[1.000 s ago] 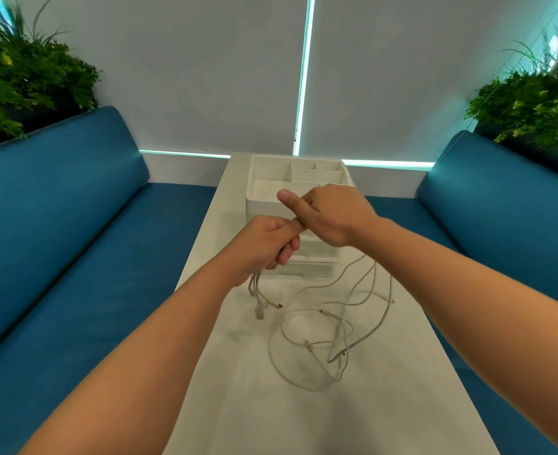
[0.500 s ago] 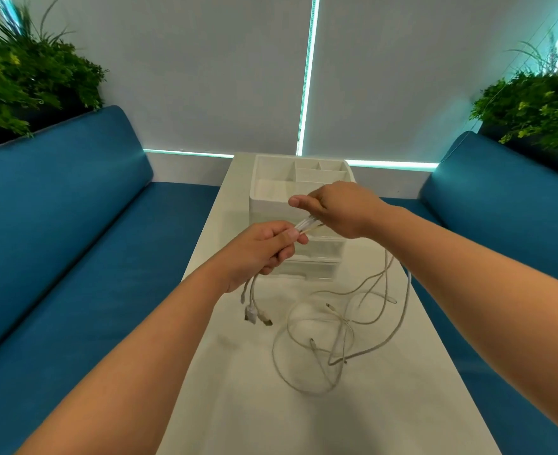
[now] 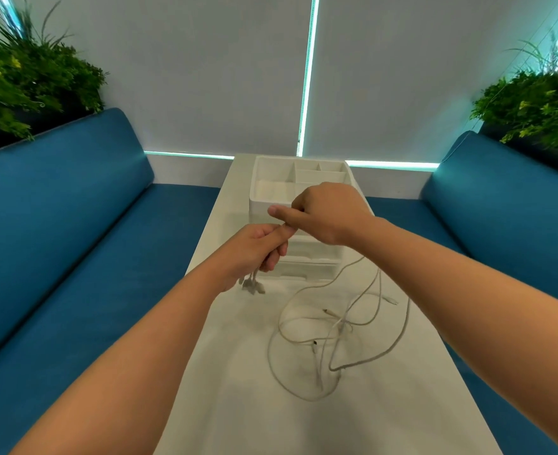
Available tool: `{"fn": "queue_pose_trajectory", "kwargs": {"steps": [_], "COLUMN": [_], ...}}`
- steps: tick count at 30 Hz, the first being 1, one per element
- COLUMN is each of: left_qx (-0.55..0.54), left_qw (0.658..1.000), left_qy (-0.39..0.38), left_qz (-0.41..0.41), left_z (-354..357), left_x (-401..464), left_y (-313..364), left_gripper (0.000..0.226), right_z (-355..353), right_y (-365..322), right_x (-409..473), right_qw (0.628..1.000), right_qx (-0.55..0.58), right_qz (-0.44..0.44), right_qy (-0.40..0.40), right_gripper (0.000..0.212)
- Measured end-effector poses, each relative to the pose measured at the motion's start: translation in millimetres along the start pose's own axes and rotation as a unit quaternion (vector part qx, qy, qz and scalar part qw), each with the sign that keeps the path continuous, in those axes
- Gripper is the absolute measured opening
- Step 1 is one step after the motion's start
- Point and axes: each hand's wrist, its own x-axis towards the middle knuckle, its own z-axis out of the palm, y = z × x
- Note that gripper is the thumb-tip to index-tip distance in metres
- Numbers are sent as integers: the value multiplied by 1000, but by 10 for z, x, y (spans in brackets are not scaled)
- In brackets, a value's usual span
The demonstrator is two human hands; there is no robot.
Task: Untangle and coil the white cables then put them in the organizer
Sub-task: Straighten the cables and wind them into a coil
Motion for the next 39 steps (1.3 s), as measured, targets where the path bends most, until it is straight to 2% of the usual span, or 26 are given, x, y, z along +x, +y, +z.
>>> {"fn": "queue_pose_trajectory", "kwargs": {"steps": [3, 6, 9, 14, 18, 20, 24, 26, 30, 33, 39], "left_qx": [-17, -63, -39, 65, 9, 52, 210, 243, 175, 91, 78], "left_qw": [999, 996, 997, 997, 996, 994, 975, 965, 976, 993, 996], "left_qy": [-40, -62, -67, -39, -82, -96, 9, 54, 42, 3, -31], "left_qz": [21, 32, 20, 8, 29, 21, 70, 86, 122, 80, 28], "left_z": [-62, -101, -103, -145, -117, -84, -178, -246, -218, -135, -154], "left_x": [-12, -67, -83, -80, -127, -139, -70, -61, -167, -249, -355], "left_y": [-36, -89, -174, -179, -179, -222, -332, -331, -253, -318, -461], "left_gripper": [40, 29, 28, 46, 35, 32, 22, 24, 37, 39, 26], "right_z": [-57, -138, -122, -29, -69, -103, -39, -2, -45, -86, -39], "right_y": [88, 268, 361, 438, 491, 473, 423, 428, 458, 427, 261], "right_x": [38, 16, 0, -24, -51, -67, -116, -141, -171, -178, -242], "right_qw": [1000, 997, 996, 994, 991, 990, 988, 988, 988, 986, 987], "right_qx": [-12, 40, 74, 96, 117, 122, 132, 132, 129, 149, 155], "right_qz": [18, 59, 49, 49, 66, 63, 57, 59, 77, 73, 24], "right_qy": [9, -1, -18, -16, -17, -33, -54, -51, -33, -28, -39], "right_gripper": [65, 57, 58, 61, 59, 58, 60, 60, 58, 55, 54]}}
